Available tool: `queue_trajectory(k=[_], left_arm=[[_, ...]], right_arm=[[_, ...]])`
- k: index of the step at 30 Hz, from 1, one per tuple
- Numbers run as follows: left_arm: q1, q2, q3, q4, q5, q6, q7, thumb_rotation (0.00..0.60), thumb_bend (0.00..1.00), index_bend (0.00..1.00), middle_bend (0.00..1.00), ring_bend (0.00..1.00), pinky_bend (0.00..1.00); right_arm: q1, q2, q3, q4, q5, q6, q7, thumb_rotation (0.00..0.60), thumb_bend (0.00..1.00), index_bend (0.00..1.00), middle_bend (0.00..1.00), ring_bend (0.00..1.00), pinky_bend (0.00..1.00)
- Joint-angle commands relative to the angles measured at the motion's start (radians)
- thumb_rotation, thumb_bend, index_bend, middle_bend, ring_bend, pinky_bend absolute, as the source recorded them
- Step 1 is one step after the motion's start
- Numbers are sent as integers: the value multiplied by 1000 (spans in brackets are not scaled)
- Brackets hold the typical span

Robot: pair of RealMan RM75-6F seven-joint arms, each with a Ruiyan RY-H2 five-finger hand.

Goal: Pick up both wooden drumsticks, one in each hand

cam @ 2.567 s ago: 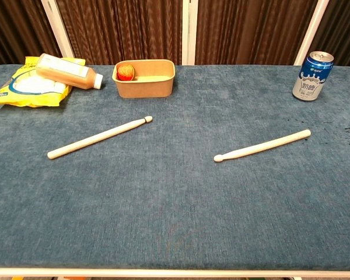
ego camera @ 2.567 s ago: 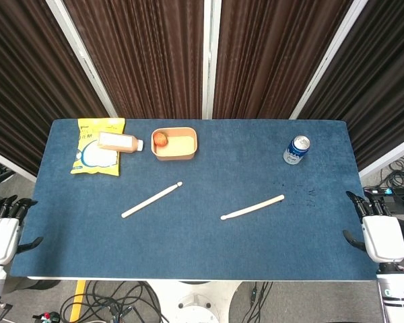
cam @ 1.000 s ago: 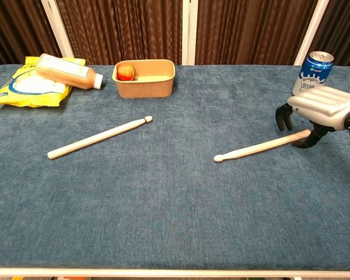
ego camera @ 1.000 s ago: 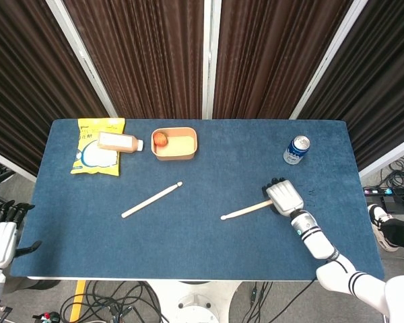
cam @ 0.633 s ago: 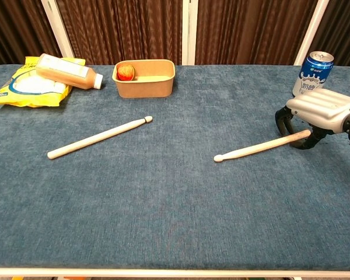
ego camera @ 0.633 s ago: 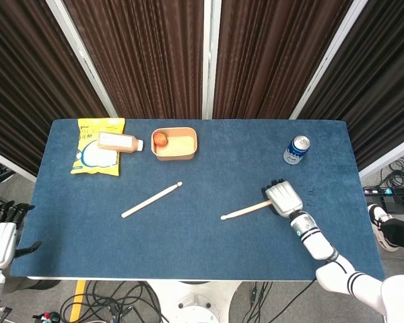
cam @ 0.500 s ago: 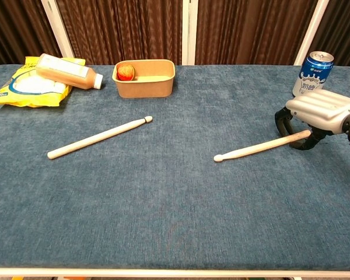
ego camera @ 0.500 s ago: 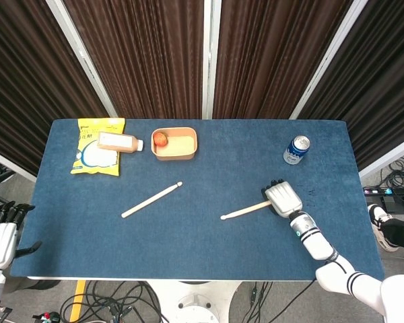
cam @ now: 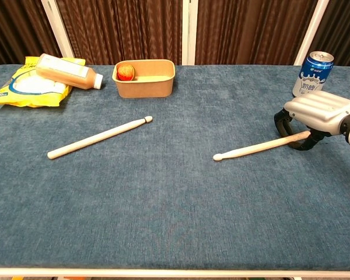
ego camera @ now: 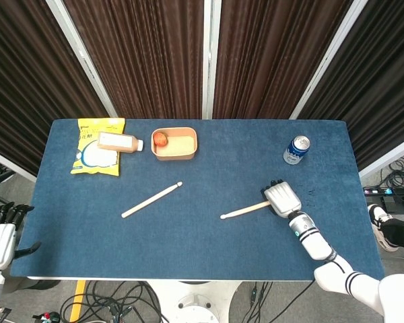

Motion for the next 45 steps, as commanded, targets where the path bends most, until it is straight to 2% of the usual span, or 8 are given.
queue_trajectory(k=[1,19,25,28,34,37,40,45], left_arm=[[0,-2,0,5,1,0,-5,600,33,220,189,85,119],[2,-5,1,14,7,0,-20,600,34,220,189,85,119],[1,-5,-1,16,8,0,-20,600,33,220,189,85,119],[-6,-4,-3,19,15,-3,-20,600,33,220,189,85,119],[-66,31,-9,-10,59,-63,-37,600,27,220,189,85,129],[-111,41,-28,-30,68,-104,-55,600,17,228,192,95,182],[-164,32,-58,-52,60,-151,-58,600,10,248,217,166,255],[-260,-5,-106,-115,-4,-269,-7,600,18,309,288,308,466]], right_arm=[[1,-1,-1,-1,2,-1,-3,600,258,527,520,321,377],[10,-16,-6,16,7,-4,-4,600,258,531,515,324,381],[11,-21,-8,26,-3,12,15,600,357,559,560,365,406],[9,-11,-11,20,-17,32,35,600,449,627,604,407,430],[-11,65,-4,-59,-36,102,77,600,468,696,638,458,465],[-28,126,7,-130,-32,137,104,600,470,722,656,475,475],[-47,189,22,-209,-23,170,143,600,480,739,665,486,482],[-81,290,46,-332,-13,229,207,600,491,748,667,491,489]])
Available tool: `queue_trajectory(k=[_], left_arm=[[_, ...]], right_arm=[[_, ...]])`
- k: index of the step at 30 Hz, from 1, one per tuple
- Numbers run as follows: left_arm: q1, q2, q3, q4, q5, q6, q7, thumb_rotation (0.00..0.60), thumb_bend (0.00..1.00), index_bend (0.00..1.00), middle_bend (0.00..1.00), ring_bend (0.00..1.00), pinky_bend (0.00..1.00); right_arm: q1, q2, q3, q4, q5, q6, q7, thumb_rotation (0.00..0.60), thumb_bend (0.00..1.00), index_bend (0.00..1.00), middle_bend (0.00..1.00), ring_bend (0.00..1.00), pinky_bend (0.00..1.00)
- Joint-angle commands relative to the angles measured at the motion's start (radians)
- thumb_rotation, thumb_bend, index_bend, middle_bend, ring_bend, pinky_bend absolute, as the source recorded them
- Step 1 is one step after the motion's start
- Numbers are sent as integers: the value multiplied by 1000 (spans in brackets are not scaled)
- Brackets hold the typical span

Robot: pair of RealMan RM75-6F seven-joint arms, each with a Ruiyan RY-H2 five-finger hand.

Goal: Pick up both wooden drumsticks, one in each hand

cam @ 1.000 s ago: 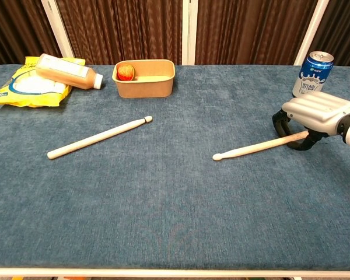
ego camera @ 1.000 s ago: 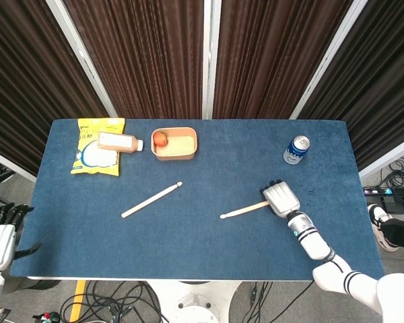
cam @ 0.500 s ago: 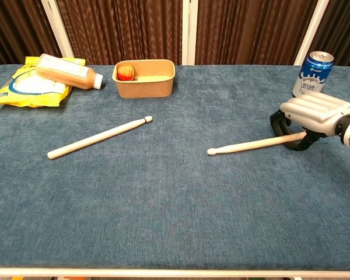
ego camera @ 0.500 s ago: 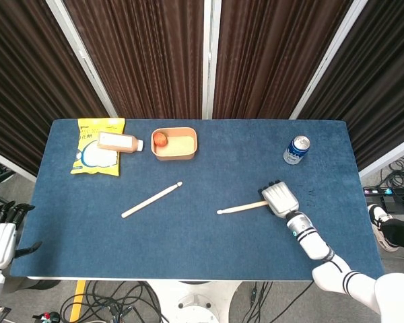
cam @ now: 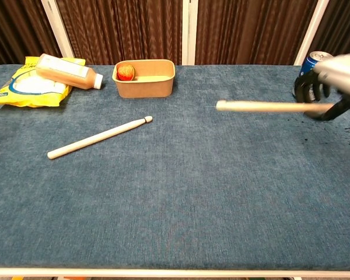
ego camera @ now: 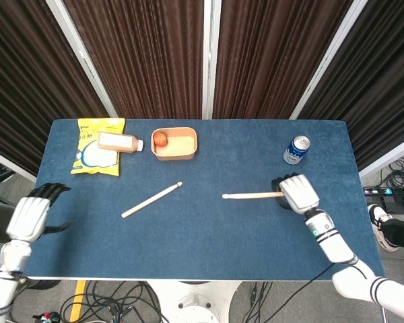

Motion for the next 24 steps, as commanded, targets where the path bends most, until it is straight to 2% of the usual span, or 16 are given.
queue_trajectory(k=[1,5,8,14,24], left_arm=[[-78,-40,-46,-50,-63,-94,33,600,25,327,313,346,518],[-155,-111,-94,-65,-195,-188,116,600,66,395,405,479,678],[-201,-190,-112,-51,-294,-213,226,600,98,426,441,527,736],[-284,-328,-117,-5,-476,-244,437,600,125,431,483,595,794],[-371,-453,-113,81,-675,-268,575,600,164,431,502,662,826]], right_arm=[[-33,77,23,-84,9,56,44,600,493,747,667,491,489],[-58,142,38,-148,30,86,21,600,500,750,665,486,489],[-72,171,44,-175,39,101,22,600,501,751,664,483,489],[-89,197,37,-185,43,100,32,600,501,751,662,483,489],[-91,186,28,-156,37,81,56,600,501,750,660,482,489]])
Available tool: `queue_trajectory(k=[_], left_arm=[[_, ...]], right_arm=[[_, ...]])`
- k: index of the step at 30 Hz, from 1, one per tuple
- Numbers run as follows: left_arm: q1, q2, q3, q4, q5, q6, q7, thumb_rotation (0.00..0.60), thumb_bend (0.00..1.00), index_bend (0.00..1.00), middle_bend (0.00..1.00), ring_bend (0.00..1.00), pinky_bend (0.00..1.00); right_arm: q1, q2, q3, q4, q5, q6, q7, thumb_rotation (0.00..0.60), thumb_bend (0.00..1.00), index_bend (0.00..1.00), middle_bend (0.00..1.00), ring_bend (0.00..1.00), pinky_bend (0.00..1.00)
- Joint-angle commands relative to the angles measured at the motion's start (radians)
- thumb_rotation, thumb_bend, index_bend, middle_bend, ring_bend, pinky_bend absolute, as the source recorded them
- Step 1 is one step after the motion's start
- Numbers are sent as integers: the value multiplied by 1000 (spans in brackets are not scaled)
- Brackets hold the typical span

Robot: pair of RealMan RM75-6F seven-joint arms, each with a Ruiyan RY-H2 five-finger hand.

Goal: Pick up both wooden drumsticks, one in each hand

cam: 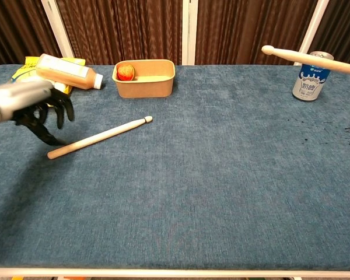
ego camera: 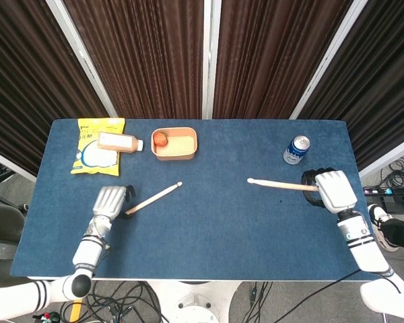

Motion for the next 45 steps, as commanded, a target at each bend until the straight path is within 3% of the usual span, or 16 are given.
queue_trajectory(k=[1,16,36,45], left_arm=[[-31,-39,1,34,-54,-8,33,600,165,431,502,662,826],[-83,-94,21,96,-176,10,114,511,211,436,537,680,828],[-100,-105,42,133,-183,-5,83,505,359,490,562,688,828],[-100,-112,55,148,-162,-6,66,525,365,489,564,689,828]], right_arm=[[1,-3,-1,7,-2,-4,6,600,501,750,660,482,489],[0,-16,-3,39,-1,-22,34,600,500,750,660,483,489],[2,-28,-1,53,7,-40,29,600,500,750,660,483,490],[-1,-23,2,40,9,-35,18,600,501,750,660,484,489]])
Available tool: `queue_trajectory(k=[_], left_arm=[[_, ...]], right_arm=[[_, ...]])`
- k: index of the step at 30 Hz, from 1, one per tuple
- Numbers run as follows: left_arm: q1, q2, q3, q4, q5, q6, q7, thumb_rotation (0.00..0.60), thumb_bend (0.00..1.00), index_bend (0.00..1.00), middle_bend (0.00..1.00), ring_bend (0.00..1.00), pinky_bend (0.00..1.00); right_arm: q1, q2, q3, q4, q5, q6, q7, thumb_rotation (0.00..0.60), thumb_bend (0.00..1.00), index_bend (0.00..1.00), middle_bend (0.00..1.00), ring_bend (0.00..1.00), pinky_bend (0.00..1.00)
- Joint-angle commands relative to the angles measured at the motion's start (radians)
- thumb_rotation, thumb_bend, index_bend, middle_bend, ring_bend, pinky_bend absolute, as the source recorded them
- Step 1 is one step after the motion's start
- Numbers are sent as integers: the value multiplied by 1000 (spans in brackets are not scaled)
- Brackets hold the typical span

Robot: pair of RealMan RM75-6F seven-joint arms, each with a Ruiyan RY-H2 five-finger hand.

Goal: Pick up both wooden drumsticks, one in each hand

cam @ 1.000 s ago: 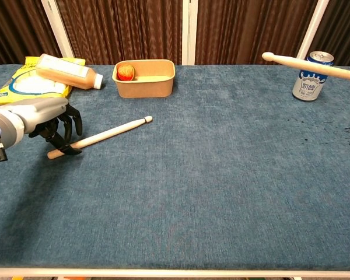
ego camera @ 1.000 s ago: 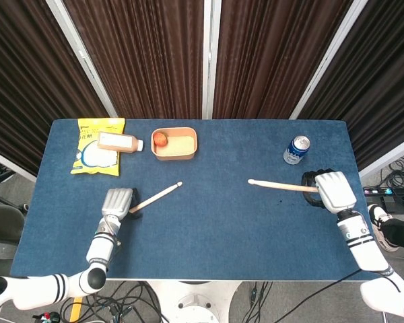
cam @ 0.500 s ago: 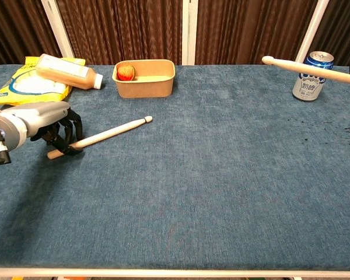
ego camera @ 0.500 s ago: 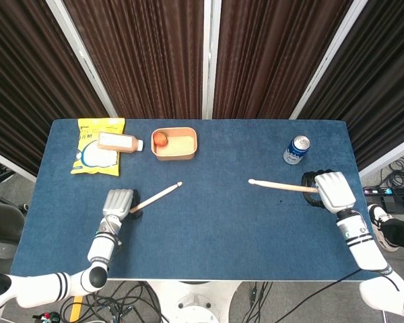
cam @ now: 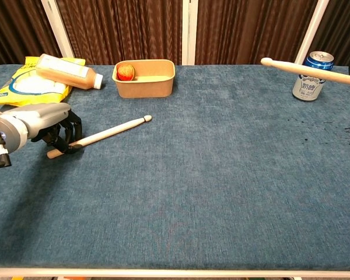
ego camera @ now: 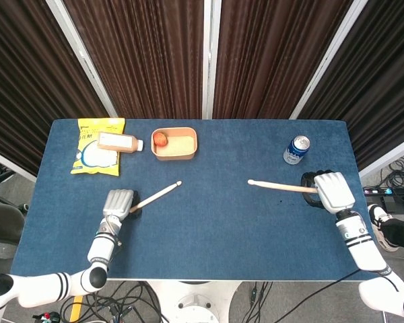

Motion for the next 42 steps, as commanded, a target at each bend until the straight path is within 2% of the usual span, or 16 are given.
queue_trajectory(k=[1,4,8,15,19,25,29,33,37,42], left_arm=[[-1,-2,2,2,3,0,-1,528,365,488,564,689,828],[0,-5,5,5,8,3,-3,539,366,486,564,688,828],[-1,-8,6,7,8,3,-4,592,366,487,567,688,828],[1,-11,10,17,30,3,-20,600,381,529,610,695,828],[17,-6,11,27,100,9,-91,600,420,578,662,719,833],[62,47,14,31,270,2,-308,600,471,638,725,736,852],[88,104,2,4,402,8,-498,600,480,643,731,736,853],[98,147,-13,-30,539,32,-699,600,480,643,731,734,853],[88,159,-12,-42,675,65,-869,600,480,643,731,734,853],[60,139,-1,-31,795,101,-999,600,480,643,731,733,852]], right_arm=[[-1,1,0,-2,0,1,-1,600,501,750,660,484,490],[-3,2,0,-4,1,2,-2,600,501,751,660,484,490],[-6,2,-1,-2,1,3,0,600,501,751,660,484,489],[-12,1,-2,0,-2,11,6,600,501,751,660,485,489],[-27,-5,-9,0,-5,27,24,600,504,752,660,489,489],[-66,-27,-29,5,-18,61,123,600,569,766,661,500,490],[-83,-54,-45,-14,-48,82,214,600,633,779,662,507,490],[-82,-92,-58,-47,-80,84,296,600,639,785,663,509,490],[-65,-146,-51,-95,-98,77,355,600,647,788,664,513,491],[-37,-213,-32,-151,-108,69,375,600,660,790,665,515,491]])
